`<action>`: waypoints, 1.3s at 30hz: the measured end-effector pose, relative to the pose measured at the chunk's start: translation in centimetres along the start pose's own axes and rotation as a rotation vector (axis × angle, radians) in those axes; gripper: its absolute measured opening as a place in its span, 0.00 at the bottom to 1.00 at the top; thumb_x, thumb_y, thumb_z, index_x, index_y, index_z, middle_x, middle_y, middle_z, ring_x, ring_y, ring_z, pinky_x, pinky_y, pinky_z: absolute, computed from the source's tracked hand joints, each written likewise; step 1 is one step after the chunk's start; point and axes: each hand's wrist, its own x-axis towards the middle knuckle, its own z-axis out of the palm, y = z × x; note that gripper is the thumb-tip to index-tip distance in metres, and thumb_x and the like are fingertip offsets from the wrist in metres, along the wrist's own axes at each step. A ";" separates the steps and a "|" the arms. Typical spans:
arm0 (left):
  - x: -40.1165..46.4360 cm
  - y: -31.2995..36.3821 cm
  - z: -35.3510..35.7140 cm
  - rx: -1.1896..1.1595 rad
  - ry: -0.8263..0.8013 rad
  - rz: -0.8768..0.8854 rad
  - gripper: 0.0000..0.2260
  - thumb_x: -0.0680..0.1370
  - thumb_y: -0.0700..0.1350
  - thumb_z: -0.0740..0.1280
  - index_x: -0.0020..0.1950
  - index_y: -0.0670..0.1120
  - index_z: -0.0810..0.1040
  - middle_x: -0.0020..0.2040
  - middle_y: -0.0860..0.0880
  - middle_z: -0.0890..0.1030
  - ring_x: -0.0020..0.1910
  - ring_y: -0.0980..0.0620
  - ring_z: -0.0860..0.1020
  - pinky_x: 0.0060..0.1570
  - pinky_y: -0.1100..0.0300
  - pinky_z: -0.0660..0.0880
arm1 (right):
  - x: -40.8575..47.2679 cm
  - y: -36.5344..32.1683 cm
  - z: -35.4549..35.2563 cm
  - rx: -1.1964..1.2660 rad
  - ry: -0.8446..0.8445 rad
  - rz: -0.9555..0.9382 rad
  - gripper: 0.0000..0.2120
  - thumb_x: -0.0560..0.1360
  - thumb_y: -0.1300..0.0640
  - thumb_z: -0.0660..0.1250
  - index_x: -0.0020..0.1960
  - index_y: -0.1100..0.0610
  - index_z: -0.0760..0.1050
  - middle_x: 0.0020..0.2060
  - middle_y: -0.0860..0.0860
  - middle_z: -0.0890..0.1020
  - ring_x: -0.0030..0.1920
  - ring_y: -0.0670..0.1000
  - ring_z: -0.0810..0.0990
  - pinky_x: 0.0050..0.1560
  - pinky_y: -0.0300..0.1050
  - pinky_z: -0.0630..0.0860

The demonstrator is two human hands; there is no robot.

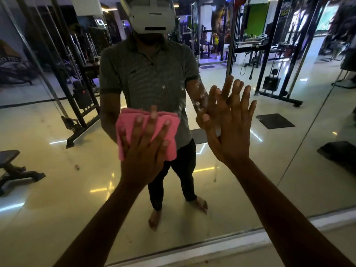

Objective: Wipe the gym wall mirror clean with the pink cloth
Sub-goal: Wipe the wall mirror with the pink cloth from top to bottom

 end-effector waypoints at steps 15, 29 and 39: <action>6.3 3.5 -0.1 0.125 0.171 -0.293 0.29 0.90 0.53 0.61 0.87 0.47 0.55 0.86 0.32 0.55 0.86 0.28 0.51 0.81 0.24 0.51 | 2.9 5.7 -2.0 -0.016 0.045 -0.085 0.32 0.87 0.43 0.66 0.87 0.52 0.63 0.87 0.66 0.56 0.86 0.73 0.49 0.82 0.79 0.44; 12.7 6.9 -0.1 0.048 0.200 -0.315 0.28 0.90 0.58 0.58 0.87 0.50 0.53 0.87 0.34 0.54 0.86 0.28 0.50 0.79 0.22 0.50 | 2.7 7.3 -2.5 0.022 0.009 -0.141 0.31 0.87 0.46 0.68 0.86 0.53 0.65 0.87 0.64 0.57 0.87 0.72 0.51 0.83 0.77 0.45; 10.4 5.3 0.2 0.085 0.219 -0.323 0.33 0.88 0.58 0.62 0.89 0.54 0.50 0.88 0.39 0.51 0.86 0.30 0.50 0.81 0.24 0.45 | 2.4 6.9 -2.5 -0.057 -0.012 -0.130 0.31 0.89 0.44 0.60 0.87 0.54 0.60 0.87 0.65 0.55 0.87 0.72 0.49 0.82 0.79 0.47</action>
